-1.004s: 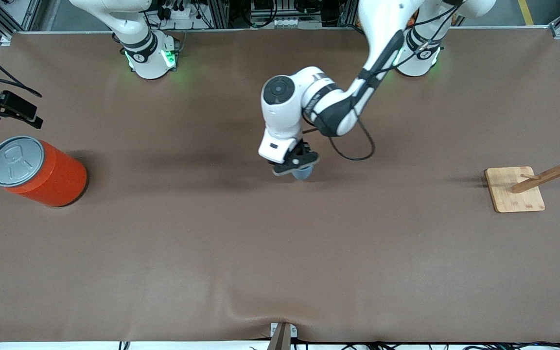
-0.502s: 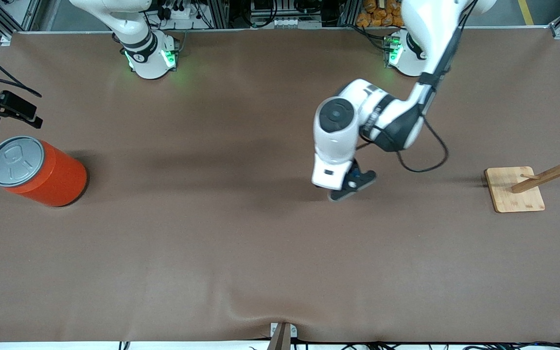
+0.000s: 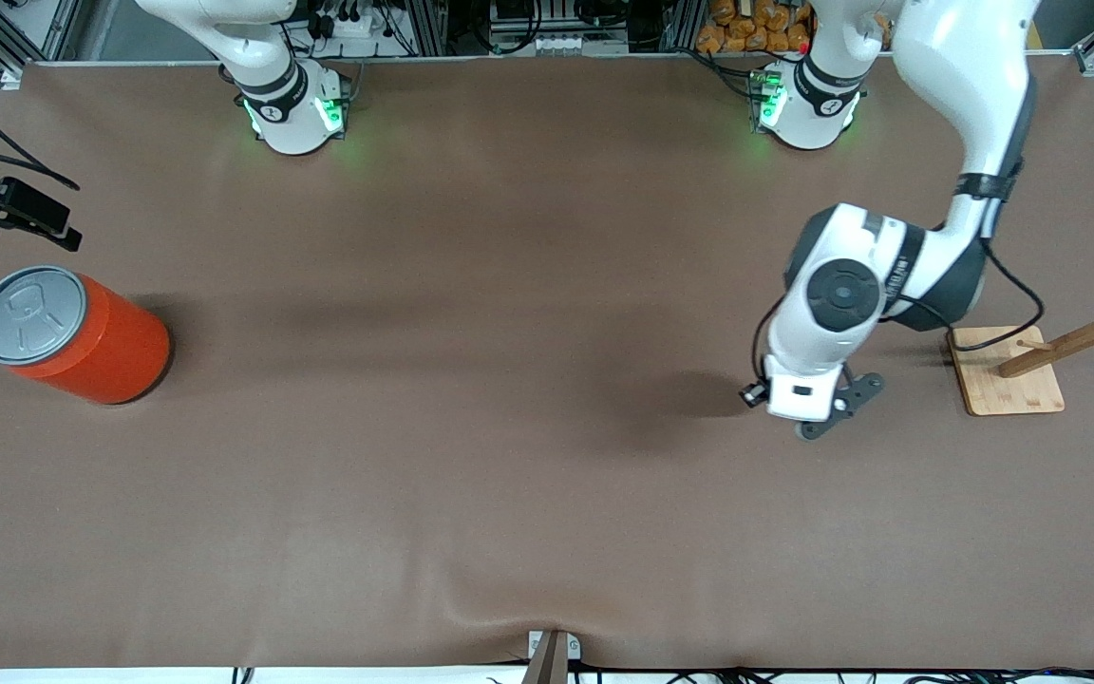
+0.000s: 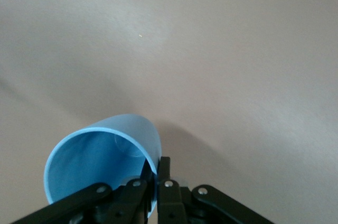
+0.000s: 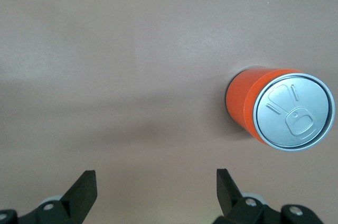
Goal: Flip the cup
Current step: 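Set the cup upright beside the wooden stand and open the left gripper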
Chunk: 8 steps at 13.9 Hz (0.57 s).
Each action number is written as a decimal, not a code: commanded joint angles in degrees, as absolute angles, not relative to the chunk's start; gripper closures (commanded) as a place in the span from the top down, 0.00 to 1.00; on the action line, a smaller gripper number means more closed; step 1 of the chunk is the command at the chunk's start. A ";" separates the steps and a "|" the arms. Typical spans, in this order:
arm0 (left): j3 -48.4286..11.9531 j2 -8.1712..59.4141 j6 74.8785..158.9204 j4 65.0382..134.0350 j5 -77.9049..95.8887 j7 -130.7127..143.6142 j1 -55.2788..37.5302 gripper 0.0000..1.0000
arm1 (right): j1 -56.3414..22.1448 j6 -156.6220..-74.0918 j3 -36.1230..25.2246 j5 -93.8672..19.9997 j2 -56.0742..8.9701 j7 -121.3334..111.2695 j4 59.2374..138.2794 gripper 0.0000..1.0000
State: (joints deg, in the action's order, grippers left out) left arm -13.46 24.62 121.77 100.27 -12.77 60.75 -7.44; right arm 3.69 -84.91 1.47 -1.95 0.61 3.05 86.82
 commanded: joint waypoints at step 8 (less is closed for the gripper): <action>-24.17 20.57 134.63 114.60 -13.62 44.75 15.89 0.00 | 4.66 -84.64 1.93 -2.90 0.70 2.37 86.84 1.00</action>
